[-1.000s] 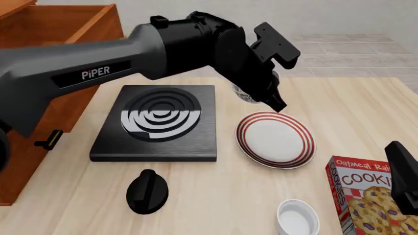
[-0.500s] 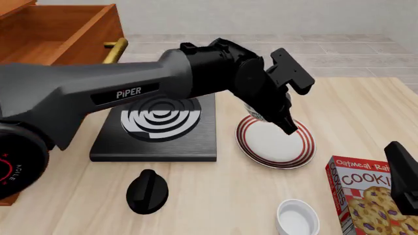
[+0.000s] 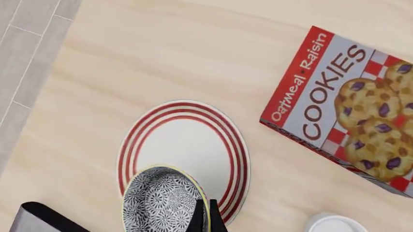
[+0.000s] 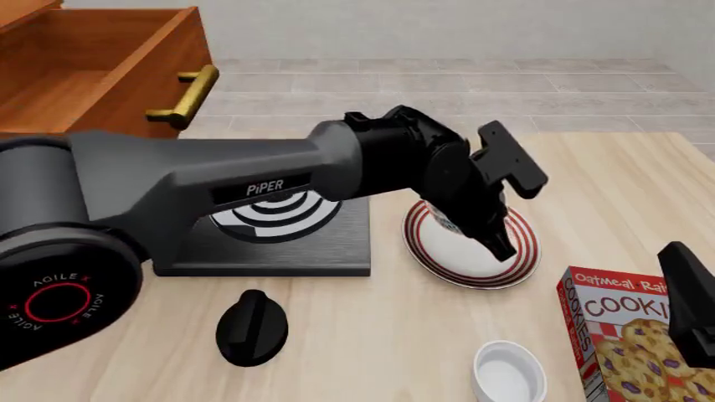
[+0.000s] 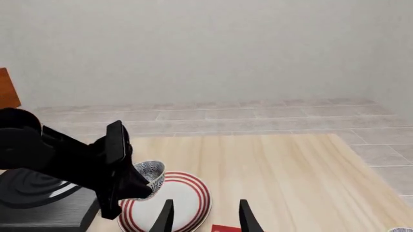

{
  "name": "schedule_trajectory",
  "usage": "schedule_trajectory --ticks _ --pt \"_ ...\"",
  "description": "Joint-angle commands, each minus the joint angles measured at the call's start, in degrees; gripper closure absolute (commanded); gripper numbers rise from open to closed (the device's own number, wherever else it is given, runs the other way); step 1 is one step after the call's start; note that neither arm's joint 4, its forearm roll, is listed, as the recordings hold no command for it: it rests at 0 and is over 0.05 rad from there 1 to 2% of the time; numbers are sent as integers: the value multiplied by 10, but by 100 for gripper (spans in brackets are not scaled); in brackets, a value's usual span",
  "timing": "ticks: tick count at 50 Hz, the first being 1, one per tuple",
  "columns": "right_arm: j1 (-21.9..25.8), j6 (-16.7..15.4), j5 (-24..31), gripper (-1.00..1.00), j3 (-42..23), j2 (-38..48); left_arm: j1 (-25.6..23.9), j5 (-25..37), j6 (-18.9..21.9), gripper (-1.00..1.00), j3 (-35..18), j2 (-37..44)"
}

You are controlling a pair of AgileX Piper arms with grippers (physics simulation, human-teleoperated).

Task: Pick the akita bowl in the top layer of the wooden cabinet and place it on the plate.

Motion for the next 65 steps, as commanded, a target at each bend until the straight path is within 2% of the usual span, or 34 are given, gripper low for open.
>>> schedule_trajectory --ticks 1,36,65 --pt "0 2 0 -100 0 0 -3 -6 0 100 -7 15" --pt "-1 7 3 -100 1 0 -8 -17 -22 100 -24 52" --pt "-3 11 4 -100 2 0 0 -32 -19 100 -30 78"
